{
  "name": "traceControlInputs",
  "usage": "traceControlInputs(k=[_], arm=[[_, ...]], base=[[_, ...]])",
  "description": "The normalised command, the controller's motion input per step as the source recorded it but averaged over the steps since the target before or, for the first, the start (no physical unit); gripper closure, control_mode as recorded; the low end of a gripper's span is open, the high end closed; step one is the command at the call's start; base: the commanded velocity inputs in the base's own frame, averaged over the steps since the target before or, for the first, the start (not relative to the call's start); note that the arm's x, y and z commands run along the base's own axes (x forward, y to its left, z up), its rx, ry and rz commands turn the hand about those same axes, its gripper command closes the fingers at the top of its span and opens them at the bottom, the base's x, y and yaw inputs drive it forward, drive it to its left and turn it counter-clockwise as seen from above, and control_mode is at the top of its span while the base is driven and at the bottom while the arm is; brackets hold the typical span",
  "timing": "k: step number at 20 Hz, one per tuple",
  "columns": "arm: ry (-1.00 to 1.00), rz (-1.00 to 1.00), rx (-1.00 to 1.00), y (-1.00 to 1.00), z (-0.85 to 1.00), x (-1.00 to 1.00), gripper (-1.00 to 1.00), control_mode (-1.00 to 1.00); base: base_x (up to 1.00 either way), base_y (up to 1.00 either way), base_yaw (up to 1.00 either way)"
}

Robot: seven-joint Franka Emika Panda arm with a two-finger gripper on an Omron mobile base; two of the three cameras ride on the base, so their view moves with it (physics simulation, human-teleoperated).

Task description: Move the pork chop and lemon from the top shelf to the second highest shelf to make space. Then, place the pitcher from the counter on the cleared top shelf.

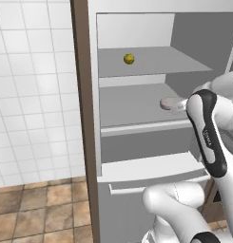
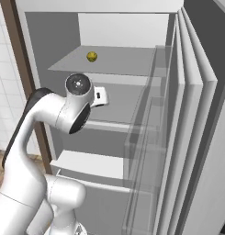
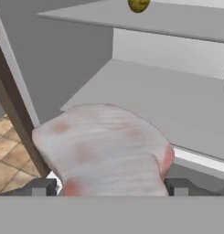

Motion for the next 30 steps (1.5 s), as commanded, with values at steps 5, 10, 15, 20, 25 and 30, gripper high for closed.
traceControlInputs(k=[5, 10, 15, 20, 25, 30], arm=[[0.10, 0.00, 0.00, -0.11, -0.53, 0.11, 1.00, -1.00], [0.08, 0.00, 0.00, -0.16, -0.39, 0.51, 1.00, -1.00], [0.02, 0.00, 0.00, -0.17, -0.07, 0.68, 1.00, -1.00], [0.00, -0.01, 0.02, -0.29, -0.09, 0.64, 1.00, -1.00], [0.00, 0.00, 0.03, -0.26, -0.14, 0.62, 1.00, -1.00], [0.00, 0.00, 0.00, -0.11, -0.33, 0.48, 1.00, -1.00]], base=[[0.00, 0.00, 0.00], [0.00, 0.00, 0.00], [0.00, 0.00, 0.00], [0.00, 0.00, 0.00], [0.00, 0.00, 0.00], [0.00, 0.00, 0.00]])
